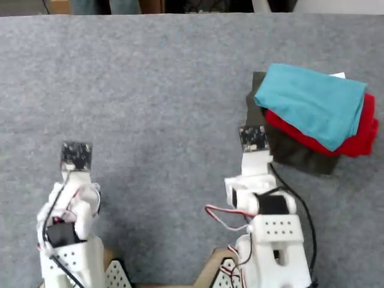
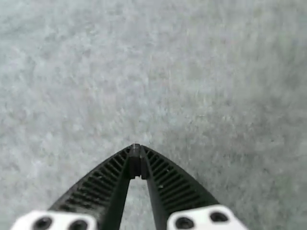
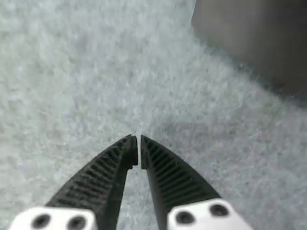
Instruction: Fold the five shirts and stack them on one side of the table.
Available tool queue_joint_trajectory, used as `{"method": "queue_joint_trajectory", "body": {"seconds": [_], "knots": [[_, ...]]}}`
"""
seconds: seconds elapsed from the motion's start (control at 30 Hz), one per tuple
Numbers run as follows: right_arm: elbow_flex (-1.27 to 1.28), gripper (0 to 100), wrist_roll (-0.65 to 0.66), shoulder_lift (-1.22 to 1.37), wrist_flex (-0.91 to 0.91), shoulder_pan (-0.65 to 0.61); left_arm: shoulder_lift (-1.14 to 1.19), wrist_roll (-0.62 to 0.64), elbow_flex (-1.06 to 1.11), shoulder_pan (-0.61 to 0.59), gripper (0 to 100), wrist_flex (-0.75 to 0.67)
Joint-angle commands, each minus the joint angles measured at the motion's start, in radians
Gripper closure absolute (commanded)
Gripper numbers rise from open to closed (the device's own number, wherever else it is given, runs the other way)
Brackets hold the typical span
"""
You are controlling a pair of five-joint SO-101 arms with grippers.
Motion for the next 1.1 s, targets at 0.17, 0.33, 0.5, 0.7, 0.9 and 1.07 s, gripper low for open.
{"method": "queue_joint_trajectory", "body": {"seconds": [0.17, 0.33, 0.5, 0.7, 0.9, 1.07], "knots": [[0.165, 98.4, 0.006, -0.275, 0.008, -0.003, -0.040, -0.021, 0.027, -0.088, 97, 0.023], [0.199, 98.4, 0.006, -0.481, 0.138, -0.003, -0.038, -0.021, 0.027, -0.186, 97, 0.153], [0.193, 98.4, 0.002, -0.645, 0.358, -0.005, -0.038, -0.021, 0.027, -0.196, 97, 0.160], [0.186, 98.4, 0.002, -0.742, 0.407, -0.006, -0.038, -0.021, 0.027, -0.196, 97, 0.160], [0.186, 98.4, 0.000, -0.736, 0.405, -0.006, -0.038, -0.021, 0.027, -0.196, 97, 0.160], [0.186, 98.4, 0.000, -0.736, 0.405, -0.006, -0.038, -0.021, 0.027, -0.196, 97, 0.160]]}}
